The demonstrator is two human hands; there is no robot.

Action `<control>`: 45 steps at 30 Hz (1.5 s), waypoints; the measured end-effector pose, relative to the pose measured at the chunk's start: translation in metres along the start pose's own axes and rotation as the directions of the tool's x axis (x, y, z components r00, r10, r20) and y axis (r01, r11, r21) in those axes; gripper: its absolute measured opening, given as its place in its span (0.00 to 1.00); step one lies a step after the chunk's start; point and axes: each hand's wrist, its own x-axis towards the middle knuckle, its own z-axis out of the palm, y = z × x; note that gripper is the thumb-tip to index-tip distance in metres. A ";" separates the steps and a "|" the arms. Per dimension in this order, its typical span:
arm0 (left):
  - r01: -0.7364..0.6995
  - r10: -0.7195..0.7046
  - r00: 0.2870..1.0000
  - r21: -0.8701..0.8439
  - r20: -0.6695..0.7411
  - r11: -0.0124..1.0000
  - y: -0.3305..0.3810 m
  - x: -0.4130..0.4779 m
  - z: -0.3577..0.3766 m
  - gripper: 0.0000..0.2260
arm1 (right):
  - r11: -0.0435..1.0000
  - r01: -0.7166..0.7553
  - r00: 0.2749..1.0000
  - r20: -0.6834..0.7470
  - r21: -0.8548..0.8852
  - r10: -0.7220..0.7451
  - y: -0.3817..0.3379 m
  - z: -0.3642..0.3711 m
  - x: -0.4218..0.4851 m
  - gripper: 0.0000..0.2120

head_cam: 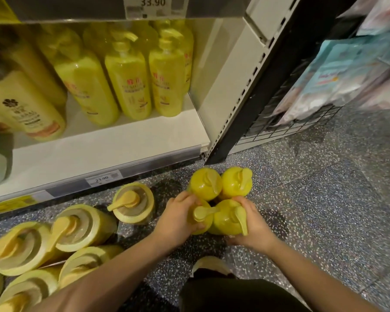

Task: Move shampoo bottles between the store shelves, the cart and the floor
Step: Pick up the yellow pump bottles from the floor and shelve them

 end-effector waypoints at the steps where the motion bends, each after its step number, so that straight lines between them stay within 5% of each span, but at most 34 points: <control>1: 0.005 -0.004 1.000 -0.011 0.030 1.000 0.000 -0.001 -0.003 0.29 | 0.998 0.012 0.999 0.046 -0.057 -0.010 0.000 -0.008 -0.002 0.53; 6: 0.040 -0.041 0.997 0.007 0.066 0.999 -0.004 -0.030 -0.041 0.33 | 0.941 0.062 0.998 -0.011 -0.332 -0.069 -0.019 -0.073 -0.018 0.39; 10: 0.015 -0.014 1.000 0.033 -0.025 0.999 -0.007 -0.059 -0.085 0.24 | 0.944 0.189 0.960 -0.149 -0.272 -0.235 -0.081 -0.104 -0.029 0.28; 15: 0.090 -0.086 0.971 0.006 -0.224 0.996 -0.022 -0.092 -0.142 0.19 | 0.885 0.426 0.899 -0.025 -0.187 -0.438 -0.164 -0.077 -0.004 0.20; 21: 0.321 -0.266 0.898 0.109 -0.351 0.941 -0.077 -0.135 -0.177 0.29 | 0.859 0.499 0.846 0.279 -0.111 -0.455 -0.205 0.001 0.058 0.30; 25: 0.455 -0.367 0.859 0.205 -0.356 0.866 -0.128 -0.160 -0.166 0.50 | 0.851 0.445 0.843 0.449 -0.277 -0.295 -0.194 0.047 0.092 0.55; 28: 0.503 -0.410 0.853 0.301 -0.321 0.810 -0.147 -0.172 -0.159 0.55 | 0.877 0.410 0.850 0.454 -0.250 -0.268 -0.185 0.069 0.104 0.62; 35: 0.311 -0.298 0.941 0.747 -0.158 0.588 -0.144 -0.161 -0.171 0.51 | 0.921 0.389 0.859 0.375 -0.033 -0.349 -0.174 0.095 0.109 0.61; 39: 0.265 -0.352 0.930 0.850 -0.102 0.454 -0.137 -0.143 -0.173 0.53 | 0.922 0.387 0.858 0.365 0.001 -0.360 -0.171 0.097 0.116 0.61; 45: 0.201 -0.331 0.943 0.834 -0.023 0.514 -0.128 -0.118 -0.159 0.55 | 0.882 0.470 0.834 0.350 -0.045 -0.426 -0.181 0.096 0.115 0.60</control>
